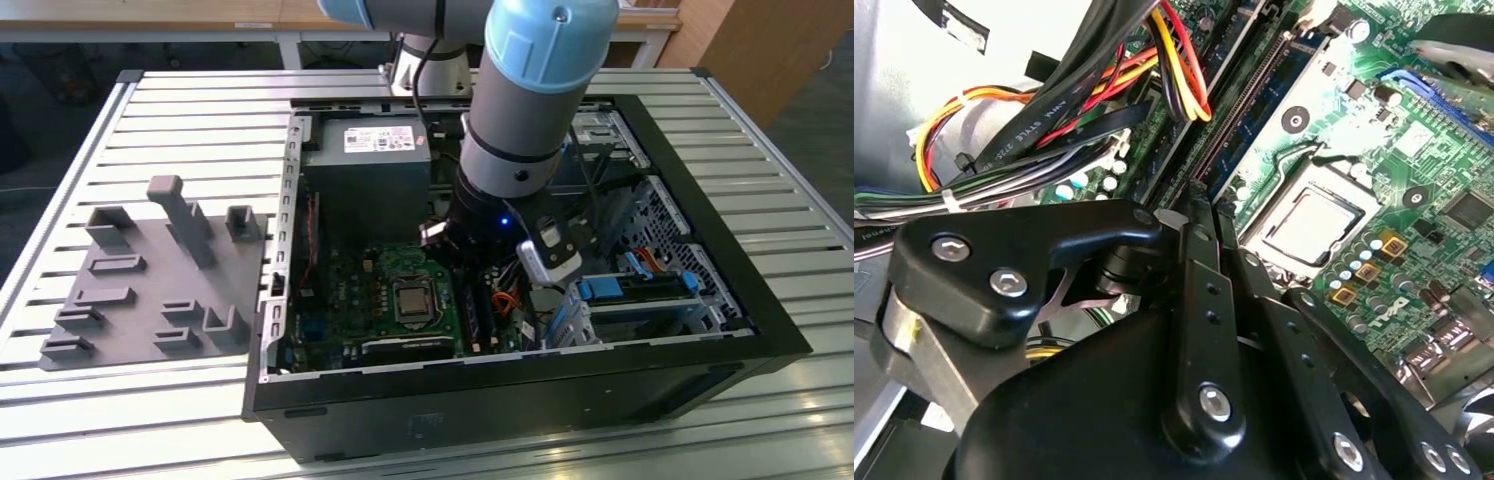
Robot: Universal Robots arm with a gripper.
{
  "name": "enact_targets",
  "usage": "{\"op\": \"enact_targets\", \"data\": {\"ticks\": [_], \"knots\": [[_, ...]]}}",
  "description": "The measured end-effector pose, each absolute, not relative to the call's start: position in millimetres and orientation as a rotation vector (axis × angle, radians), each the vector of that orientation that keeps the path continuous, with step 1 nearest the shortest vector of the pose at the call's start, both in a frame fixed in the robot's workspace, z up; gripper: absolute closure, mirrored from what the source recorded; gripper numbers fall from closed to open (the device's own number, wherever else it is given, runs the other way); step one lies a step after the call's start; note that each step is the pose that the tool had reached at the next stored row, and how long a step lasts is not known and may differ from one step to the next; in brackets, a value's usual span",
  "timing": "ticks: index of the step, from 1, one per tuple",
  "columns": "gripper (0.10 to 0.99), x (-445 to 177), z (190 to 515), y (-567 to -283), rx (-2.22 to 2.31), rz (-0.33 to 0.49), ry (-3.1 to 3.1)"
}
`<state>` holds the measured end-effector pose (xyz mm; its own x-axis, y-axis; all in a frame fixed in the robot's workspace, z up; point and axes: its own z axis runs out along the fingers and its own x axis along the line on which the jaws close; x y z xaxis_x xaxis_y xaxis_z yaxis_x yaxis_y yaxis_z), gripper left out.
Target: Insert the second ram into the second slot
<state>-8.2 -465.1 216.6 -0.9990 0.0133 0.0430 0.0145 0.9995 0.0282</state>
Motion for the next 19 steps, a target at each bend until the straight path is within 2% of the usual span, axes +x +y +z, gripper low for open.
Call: {"op": "enact_targets", "data": {"ticks": [10, 11, 19], "knots": [[0.937, -8.2, 215.1, -465.2, -0.022, -0.044, -3.098], [0.878, -8.2, 215.1, -465.1, -0.022, -0.044, -3.098], [0.878, -8.2, 221.3, -465.1, -0.022, -0.044, -3.098]]}}
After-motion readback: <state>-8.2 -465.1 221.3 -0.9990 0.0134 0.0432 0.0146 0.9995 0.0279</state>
